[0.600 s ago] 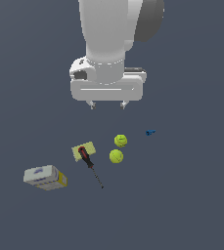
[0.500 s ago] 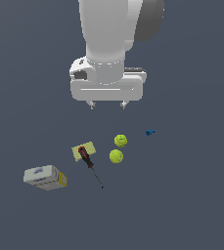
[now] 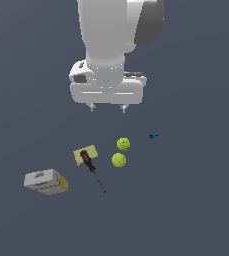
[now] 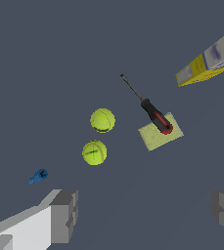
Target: Pick up a designated object from a clutter of objects.
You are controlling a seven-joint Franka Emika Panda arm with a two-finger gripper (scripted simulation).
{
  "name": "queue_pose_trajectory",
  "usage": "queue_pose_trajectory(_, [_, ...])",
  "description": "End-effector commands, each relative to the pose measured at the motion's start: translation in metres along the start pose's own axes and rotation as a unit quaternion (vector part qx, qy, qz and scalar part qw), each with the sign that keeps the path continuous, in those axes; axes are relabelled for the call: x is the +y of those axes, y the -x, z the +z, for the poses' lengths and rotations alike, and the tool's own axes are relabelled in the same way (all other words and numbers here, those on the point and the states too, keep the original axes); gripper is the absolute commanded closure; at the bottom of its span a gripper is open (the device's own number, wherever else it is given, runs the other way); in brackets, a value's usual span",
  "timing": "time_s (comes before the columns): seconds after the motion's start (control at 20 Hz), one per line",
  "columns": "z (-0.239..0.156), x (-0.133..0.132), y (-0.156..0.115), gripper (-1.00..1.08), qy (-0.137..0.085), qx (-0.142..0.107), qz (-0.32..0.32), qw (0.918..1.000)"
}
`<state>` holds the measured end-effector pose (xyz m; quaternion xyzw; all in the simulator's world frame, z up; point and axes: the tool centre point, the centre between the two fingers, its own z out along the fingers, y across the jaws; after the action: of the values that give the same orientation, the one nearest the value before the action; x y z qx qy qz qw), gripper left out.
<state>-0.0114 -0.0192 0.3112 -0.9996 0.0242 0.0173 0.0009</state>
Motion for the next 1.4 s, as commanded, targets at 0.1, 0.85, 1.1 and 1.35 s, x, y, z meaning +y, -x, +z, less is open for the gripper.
queue_pose_trajectory(0.1, [0.001,0.0,0.0,-0.92,0.0,0.0,-0.001,1.0])
queue_pose_trajectory(0.85, [0.078,-0.022,-0.004,-0.92,0.004,0.005,-0.08,0.9968])
queue_pose_trajectory(1.1, [0.124,-0.036,0.001,-0.92,0.006,0.009,-0.129,0.9915])
queue_pose_trajectory(1.35, [0.166,-0.049,0.01,-0.92,0.006,0.012,-0.177,0.9841])
